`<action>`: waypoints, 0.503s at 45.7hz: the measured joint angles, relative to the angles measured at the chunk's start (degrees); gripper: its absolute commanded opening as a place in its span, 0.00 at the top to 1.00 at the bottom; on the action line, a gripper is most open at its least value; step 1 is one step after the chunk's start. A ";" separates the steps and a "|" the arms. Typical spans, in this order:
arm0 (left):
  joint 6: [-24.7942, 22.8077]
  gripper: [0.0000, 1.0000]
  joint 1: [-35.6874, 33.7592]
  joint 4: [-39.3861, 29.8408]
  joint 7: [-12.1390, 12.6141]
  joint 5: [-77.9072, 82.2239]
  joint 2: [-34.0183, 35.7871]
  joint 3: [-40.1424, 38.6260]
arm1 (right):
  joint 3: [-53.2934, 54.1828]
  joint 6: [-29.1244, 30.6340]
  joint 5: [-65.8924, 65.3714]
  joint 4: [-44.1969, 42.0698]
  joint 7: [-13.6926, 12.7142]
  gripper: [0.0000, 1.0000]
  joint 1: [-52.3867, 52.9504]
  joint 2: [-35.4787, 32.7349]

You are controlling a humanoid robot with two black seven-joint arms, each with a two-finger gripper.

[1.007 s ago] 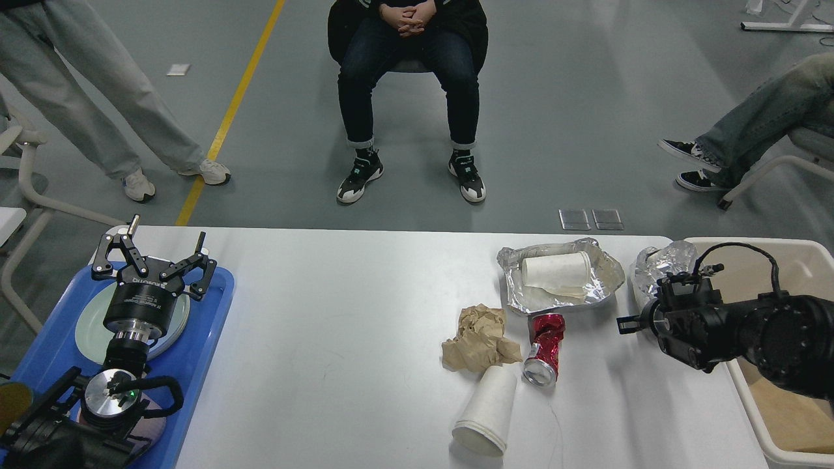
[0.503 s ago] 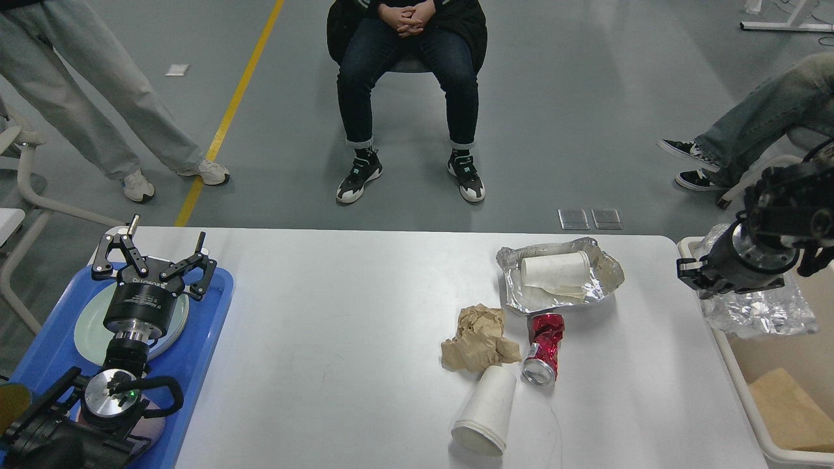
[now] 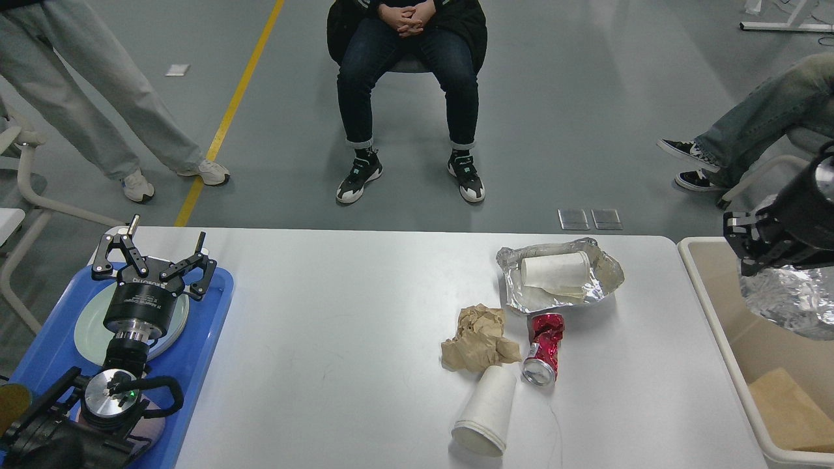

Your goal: Tidy desktop

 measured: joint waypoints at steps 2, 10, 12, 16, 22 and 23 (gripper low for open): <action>0.00 0.04 0.03 0.00 0.00 0.00 0.00 0.00 | -1.17 -1.45 0.01 0.65 0.12 1.00 0.50 -0.54; 0.00 0.04 0.07 0.00 -0.01 0.00 0.00 0.00 | -6.07 -7.25 -1.08 0.16 1.07 1.00 0.34 -3.97; 0.00 0.04 0.07 0.00 -0.01 0.00 0.01 0.00 | -6.35 -8.42 -2.58 -1.24 1.12 1.00 -1.05 -6.88; 0.00 0.04 0.10 0.00 -0.01 0.00 0.02 0.00 | -5.78 -9.28 -7.13 -5.75 1.13 1.00 -5.29 -13.06; 0.00 0.04 0.10 0.00 -0.01 0.00 0.02 0.00 | 1.29 -9.49 -11.92 -16.52 1.32 1.00 -17.93 -20.59; 0.00 0.04 0.10 0.00 -0.01 0.00 0.02 0.00 | 3.60 -9.50 -12.40 -18.97 1.33 1.00 -21.13 -21.58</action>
